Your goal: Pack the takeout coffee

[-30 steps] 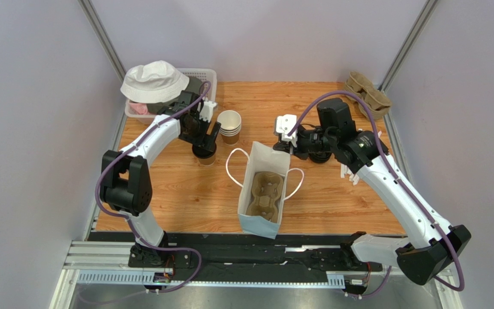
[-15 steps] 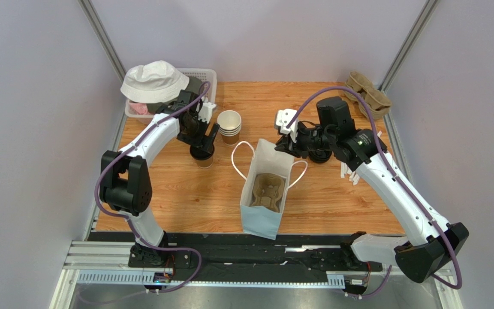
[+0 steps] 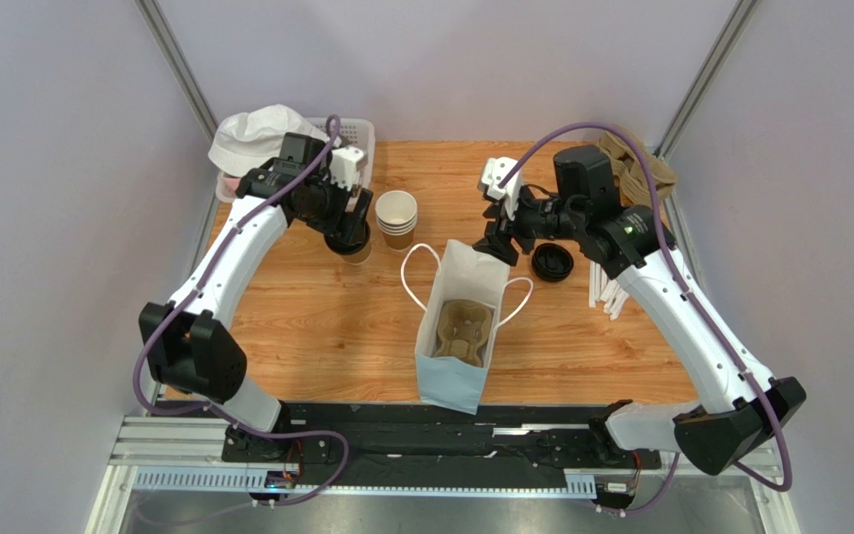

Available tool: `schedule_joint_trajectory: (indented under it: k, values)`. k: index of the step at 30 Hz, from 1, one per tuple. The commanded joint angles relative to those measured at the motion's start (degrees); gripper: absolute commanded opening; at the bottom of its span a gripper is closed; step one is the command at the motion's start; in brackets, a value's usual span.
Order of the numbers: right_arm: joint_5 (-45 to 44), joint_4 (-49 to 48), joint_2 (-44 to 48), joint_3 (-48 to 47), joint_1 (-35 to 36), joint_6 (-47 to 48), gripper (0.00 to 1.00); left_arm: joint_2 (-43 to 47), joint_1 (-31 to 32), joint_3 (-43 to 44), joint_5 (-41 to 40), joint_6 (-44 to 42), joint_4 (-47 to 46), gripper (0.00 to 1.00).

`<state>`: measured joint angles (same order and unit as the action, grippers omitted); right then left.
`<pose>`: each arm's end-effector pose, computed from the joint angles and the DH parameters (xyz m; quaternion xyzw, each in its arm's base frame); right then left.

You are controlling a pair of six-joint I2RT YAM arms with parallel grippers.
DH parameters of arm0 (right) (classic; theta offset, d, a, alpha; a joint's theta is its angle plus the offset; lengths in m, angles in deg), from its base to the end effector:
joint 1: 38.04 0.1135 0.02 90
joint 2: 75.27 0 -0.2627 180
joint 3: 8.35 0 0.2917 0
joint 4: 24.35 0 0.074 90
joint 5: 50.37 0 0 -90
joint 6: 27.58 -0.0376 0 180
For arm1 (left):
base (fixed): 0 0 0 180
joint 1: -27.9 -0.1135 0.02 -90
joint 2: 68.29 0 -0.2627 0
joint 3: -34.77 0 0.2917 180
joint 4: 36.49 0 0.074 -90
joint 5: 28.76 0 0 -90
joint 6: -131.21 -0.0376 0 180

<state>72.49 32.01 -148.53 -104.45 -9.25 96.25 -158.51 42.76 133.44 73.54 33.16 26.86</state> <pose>0.2541 0.1629 0.4200 -0.5535 0.6524 0.2290 0.4644 0.3587 -0.1035 0.3285 0.2199 0.9227 -0.1198 0.2932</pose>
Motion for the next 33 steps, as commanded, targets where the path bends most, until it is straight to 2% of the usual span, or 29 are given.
schedule_joint_trajectory:
  k: [1, 7, 11, 13, 14, 16, 17, 19, 20, 23, 26, 29, 33]
  values:
    - [1.32, 6.55, -3.55, -5.24, -0.32, 0.97, 0.66, 5.31, -0.35, 6.08, 3.44, -1.88, 3.17, 0.30]
    - [0.89, 9.91, -6.90, -6.30, -0.41, 3.61, 0.68, 9.52, -0.26, 13.55, 9.32, -0.82, 5.55, 0.30]
    - [1.94, 10.97, -7.69, -6.48, -0.50, 3.62, 0.57, 10.67, 1.05, 21.02, 13.80, -2.40, 9.15, 0.30]
    - [1.94, 11.14, -7.69, -6.30, -0.58, 3.53, 0.49, 10.94, 2.81, 25.40, 14.86, -4.32, 11.26, 0.30]
    - [1.94, 11.14, -7.95, -6.30, -0.58, 3.01, 0.41, 11.29, 3.42, 26.74, 16.08, -4.77, 11.88, 0.30]
    - [2.12, 11.23, -8.22, -6.48, -0.67, 2.39, 0.32, 11.64, 5.79, 30.33, 16.88, -5.83, 13.20, 0.30]
    - [2.12, 11.15, -8.48, -6.56, -0.67, 1.52, 0.20, 11.64, 6.76, 31.31, 17.49, -5.75, 13.55, 0.30]
    - [2.47, 11.06, -8.83, -6.91, -0.85, 0.63, 0.10, 11.21, 9.92, 34.56, 18.55, -5.75, 14.87, 0.30]
    - [2.64, 11.14, -9.10, -7.09, -1.02, -0.15, 0.01, 10.94, 11.24, 35.70, 18.82, -6.27, 15.40, 0.30]
    - [3.00, 11.14, -9.54, -7.79, -1.29, -1.56, 0.00, 9.45, 18.78, 40.10, 19.08, -8.98, 17.16, 0.30]
    - [3.44, 10.71, -9.28, -7.97, -1.55, -3.67, 0.00, 8.30, 23.53, 42.57, 19.26, -11.88, 18.03, 0.30]
    - [4.14, 10.27, -9.10, -7.97, -1.99, -5.78, 0.00, 7.95, 28.10, 41.43, 19.87, -15.39, 18.04, 0.29]
    - [4.93, 9.04, -8.75, -7.88, -2.25, -8.15, 0.00, 8.12, 33.57, 35.82, 17.86, -20.23, 17.16, 0.31]
